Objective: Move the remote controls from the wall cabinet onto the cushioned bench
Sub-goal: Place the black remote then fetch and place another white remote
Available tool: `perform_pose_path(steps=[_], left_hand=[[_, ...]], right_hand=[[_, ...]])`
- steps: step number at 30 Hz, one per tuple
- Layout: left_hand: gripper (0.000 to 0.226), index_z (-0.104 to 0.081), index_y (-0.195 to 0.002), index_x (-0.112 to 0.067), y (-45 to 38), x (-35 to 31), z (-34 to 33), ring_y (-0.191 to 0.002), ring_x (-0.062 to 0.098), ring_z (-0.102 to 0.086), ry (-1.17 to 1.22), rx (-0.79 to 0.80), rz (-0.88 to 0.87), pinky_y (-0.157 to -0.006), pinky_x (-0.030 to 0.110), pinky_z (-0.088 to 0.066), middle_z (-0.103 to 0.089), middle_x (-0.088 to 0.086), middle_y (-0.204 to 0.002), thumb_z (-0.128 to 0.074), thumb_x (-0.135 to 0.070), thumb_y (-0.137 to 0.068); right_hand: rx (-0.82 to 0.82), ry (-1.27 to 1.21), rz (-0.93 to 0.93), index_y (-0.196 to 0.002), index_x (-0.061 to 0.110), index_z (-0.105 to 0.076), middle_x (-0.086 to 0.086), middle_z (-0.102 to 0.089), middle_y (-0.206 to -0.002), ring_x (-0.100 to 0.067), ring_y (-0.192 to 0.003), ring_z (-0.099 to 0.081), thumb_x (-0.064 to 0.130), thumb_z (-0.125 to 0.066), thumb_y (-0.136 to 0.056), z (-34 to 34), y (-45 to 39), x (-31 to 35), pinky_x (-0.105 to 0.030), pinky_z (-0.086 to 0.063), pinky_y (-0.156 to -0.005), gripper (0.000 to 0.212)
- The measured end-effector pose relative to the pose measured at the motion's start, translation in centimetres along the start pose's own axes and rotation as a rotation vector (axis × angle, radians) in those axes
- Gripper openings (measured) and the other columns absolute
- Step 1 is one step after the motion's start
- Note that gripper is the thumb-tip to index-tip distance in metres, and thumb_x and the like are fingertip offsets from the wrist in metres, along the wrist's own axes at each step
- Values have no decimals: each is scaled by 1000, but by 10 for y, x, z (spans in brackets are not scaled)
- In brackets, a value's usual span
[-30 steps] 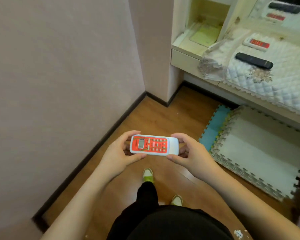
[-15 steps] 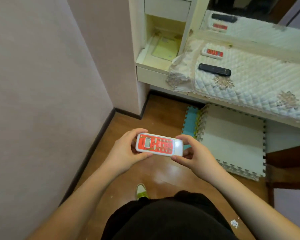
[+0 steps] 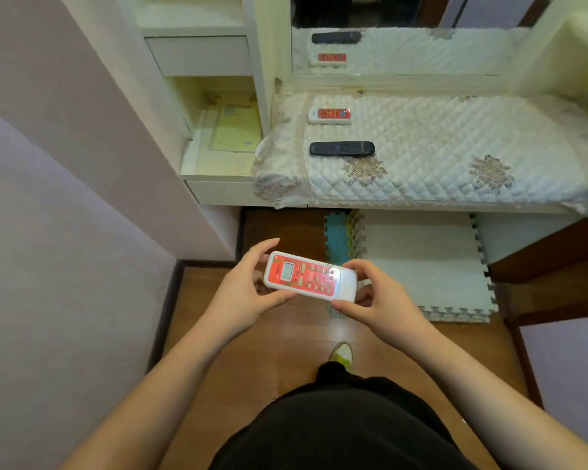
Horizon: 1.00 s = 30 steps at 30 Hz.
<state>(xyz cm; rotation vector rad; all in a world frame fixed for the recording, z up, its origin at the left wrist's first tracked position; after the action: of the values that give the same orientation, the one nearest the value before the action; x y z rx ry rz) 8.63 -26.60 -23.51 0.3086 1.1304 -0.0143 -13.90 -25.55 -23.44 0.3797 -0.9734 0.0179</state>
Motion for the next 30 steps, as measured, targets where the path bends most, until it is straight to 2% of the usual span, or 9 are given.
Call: perform_pose_path(steps=[2, 6, 10, 15, 18, 24, 26, 30], left_hand=[[80, -32, -133, -45, -25, -11, -9, -99, -7, -61, 2, 1, 13, -78, 14, -52, -57, -21, -117, -81, -24, -73], [69, -40, -123, -43, -70, -29, -26, -99, -2, -63, -3, 17, 20, -83, 24, -55, -59, -16, -117, -82, -22, -73], [67, -43, -128, -34, -102, -40, -37, -99, 4, -64, 0, 22, 6, -85, 29, -56, -61, -11, -116, -81, -20, -74], [67, -43, -128, -39, -142, -46, -31, -99, 5, -65, 18, 2, 2, -84, 29, -55, -61, -8, -116, -79, -18, -76], [67, -45, -132, -33, -169, -40, -21, -98, 10, -66, 48, 12, 9, -84, 33, -55, -62, -4, -116, -78, -13, -77], [67, -45, -131, -33, -222, -16, 2, -97, 8, -66, 54, 23, -2, -81, 31, -54, -63, -9, -115, -79, -18, -76], [66, -46, -131, -30, -240, -8, 12, -96, 9, -66, 78, 33, -1, -79, 32, -54, -63, -9, -113, -80, -19, -75], [67, -46, -130, -29, -277, 0, 34, -96, 6, -66, 71, 75, -19, -74, 25, -51, -64, -11, -110, -81, -19, -73]], right_hand=[[-13, -22, -22, -118, 36, -46, 19, -58, -103, 3, -77, -63, 35, -76, -76, 18, -14, -8, -19, -56, -64, 52], [-23, -59, -46, -116, 37, -46, 19, -58, -102, 0, -77, -64, 33, -76, -77, 49, -43, -23, -20, -57, -64, 49], [-13, -64, -55, -116, 35, -46, 17, -57, -105, -2, -75, -64, 33, -76, -77, 73, -71, -32, -18, -54, -62, 50], [-32, -103, -47, -116, 33, -47, 17, -58, -105, 1, -71, -63, 30, -76, -77, 87, -106, -28, -15, -51, -58, 49], [-50, -112, -43, -114, 33, -48, 16, -59, -105, 1, -69, -63, 29, -77, -76, 88, -130, -21, -14, -49, -59, 48], [-99, -50, -80, -116, 30, -50, 13, -61, -103, 0, -71, -63, 28, -78, -75, 82, -186, -10, -19, -53, -65, 50], [-113, -43, -105, -119, 29, -50, 11, -61, -103, 2, -71, -63, 26, -78, -75, 80, -204, -1, -14, -50, -63, 52], [-120, -57, -140, -117, 30, -48, 15, -58, -98, 10, -70, -59, 23, -76, -78, 75, -235, 18, -7, -45, -60, 49]])
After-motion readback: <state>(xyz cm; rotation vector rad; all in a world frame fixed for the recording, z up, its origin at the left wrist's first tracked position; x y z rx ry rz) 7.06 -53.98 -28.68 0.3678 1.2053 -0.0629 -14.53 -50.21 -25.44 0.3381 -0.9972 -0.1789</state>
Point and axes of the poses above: each hand's wrist, its own y-axis away from the middle knuckle, its own z-axis out of the back of the hand, x = y × z, the point moved 3 cm from there along -y, towards the middle knuckle
